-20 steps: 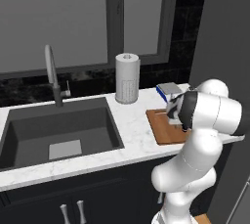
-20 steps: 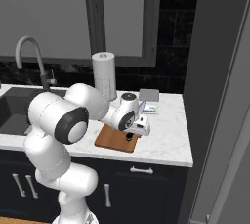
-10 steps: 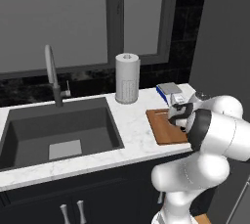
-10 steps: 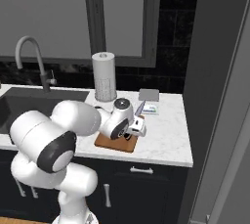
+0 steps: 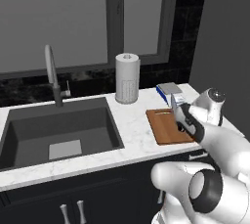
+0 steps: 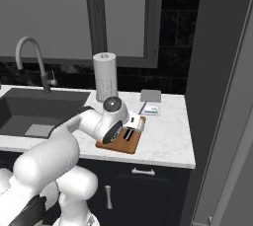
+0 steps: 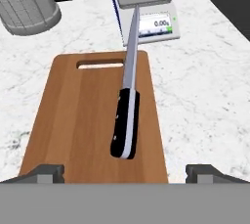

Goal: Pick up the knife from the drawer and place it on the cutting board. Then place the meat from the plate to the cutting board.

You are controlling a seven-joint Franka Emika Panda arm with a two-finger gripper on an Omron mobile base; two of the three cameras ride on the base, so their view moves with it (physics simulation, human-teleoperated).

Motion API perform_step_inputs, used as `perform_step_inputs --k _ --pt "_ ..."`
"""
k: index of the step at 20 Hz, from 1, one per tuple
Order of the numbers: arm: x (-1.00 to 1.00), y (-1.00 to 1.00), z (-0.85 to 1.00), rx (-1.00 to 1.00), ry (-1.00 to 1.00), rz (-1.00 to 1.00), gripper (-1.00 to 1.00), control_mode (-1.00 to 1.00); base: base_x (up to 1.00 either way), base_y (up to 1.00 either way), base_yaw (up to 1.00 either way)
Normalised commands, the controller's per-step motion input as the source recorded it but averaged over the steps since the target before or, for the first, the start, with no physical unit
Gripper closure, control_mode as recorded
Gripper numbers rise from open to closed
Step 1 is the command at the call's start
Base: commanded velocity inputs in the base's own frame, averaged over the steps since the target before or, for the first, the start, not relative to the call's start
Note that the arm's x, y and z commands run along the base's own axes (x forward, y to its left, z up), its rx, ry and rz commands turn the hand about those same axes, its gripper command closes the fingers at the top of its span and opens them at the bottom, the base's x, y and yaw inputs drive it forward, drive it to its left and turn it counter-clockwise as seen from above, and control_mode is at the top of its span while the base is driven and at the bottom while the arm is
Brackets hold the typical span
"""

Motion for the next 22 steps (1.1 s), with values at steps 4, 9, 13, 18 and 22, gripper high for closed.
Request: perform_step_inputs --k 4,9,13,18,22 --pt "-0.37 0.29 1.0 -0.02 0.0 0.0 -1.0 -1.0 0.0 0.0 0.0" --pt "-0.32 0.8 0.93 -0.09 0.0 0.0 -1.0 -1.0 0.0 0.0 0.0" --pt "-0.62 0.99 0.62 -0.08 0.0 0.0 -1.0 -1.0 0.0 0.0 0.0" --pt "-0.85 0.6 0.48 -0.02 0.04 0.0 -1.0 -1.0 0.0 0.0 0.0" --pt "-0.65 -0.05 0.05 0.02 0.01 0.06 -1.0 -1.0 0.0 0.0 0.0"
